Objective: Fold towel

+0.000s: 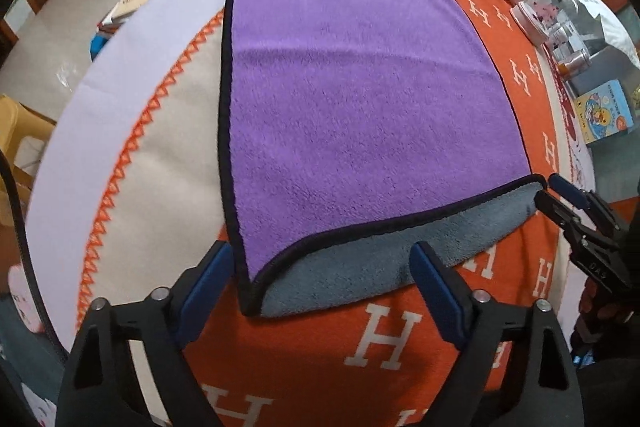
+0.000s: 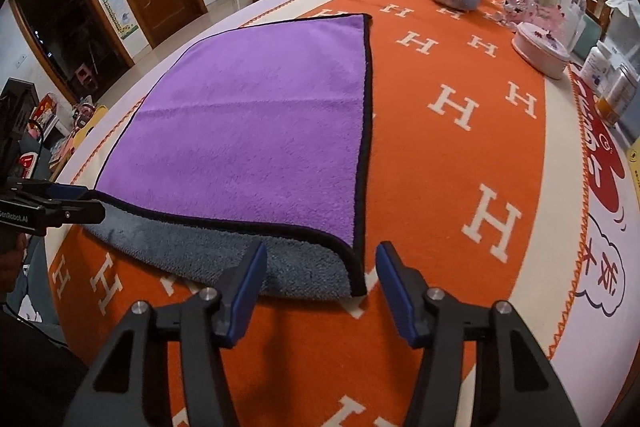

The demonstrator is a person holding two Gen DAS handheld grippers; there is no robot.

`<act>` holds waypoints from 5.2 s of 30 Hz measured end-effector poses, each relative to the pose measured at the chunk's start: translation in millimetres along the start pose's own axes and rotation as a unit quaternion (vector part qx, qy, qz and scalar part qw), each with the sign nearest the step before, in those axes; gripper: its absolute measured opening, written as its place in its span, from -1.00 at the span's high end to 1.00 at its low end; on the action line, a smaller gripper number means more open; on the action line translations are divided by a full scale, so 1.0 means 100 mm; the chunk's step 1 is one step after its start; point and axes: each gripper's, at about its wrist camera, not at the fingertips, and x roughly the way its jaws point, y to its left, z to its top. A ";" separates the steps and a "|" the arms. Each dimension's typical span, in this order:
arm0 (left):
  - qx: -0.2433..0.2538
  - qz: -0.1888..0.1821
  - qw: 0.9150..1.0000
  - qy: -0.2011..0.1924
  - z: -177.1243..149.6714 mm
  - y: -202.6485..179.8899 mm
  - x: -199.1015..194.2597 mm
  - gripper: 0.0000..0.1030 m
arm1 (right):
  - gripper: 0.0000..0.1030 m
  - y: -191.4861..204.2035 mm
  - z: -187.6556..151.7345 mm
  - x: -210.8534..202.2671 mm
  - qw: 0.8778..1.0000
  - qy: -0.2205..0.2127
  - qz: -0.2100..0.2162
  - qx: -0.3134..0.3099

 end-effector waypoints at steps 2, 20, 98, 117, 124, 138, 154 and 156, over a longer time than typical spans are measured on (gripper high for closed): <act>-0.001 0.000 1.000 -0.002 -0.01 -0.01 0.01 -0.60 | 0.05 0.00 0.00 0.02 1.000 0.005 0.002 -0.001; -0.007 0.004 1.000 0.000 -0.09 0.08 -0.06 0.46 | 0.76 -0.03 -0.06 -0.03 1.000 0.022 -0.018 -0.011; 0.034 0.079 0.976 -0.199 2.32 0.49 -0.38 0.36 | 0.01 0.12 1.99 0.72 0.976 -0.190 -0.096 -0.055; 0.000 0.082 0.980 -0.179 1.31 0.55 -1.04 -0.29 | -0.41 0.30 1.33 -0.21 0.976 -0.182 -0.118 0.023; 0.031 0.065 0.983 -0.166 0.69 0.61 -1.33 -0.38 | -0.51 0.55 0.70 -0.53 0.978 -0.150 -0.129 0.061; 0.130 0.017 0.981 -0.143 -0.40 0.50 -1.72 -0.51 | -0.89 1.06 -0.59 -1.07 0.960 -0.110 -0.159 0.202; 0.213 -0.038 0.962 -0.168 -0.99 -0.26 -2.26 -0.78 | -0.99 1.65 -1.21 -2.02 0.947 -0.114 -0.166 0.250; 0.209 -0.040 0.963 -0.168 -1.05 -0.31 -2.32 -0.78 | -0.99 1.65 -1.24 -2.15 0.947 -0.114 -0.168 0.250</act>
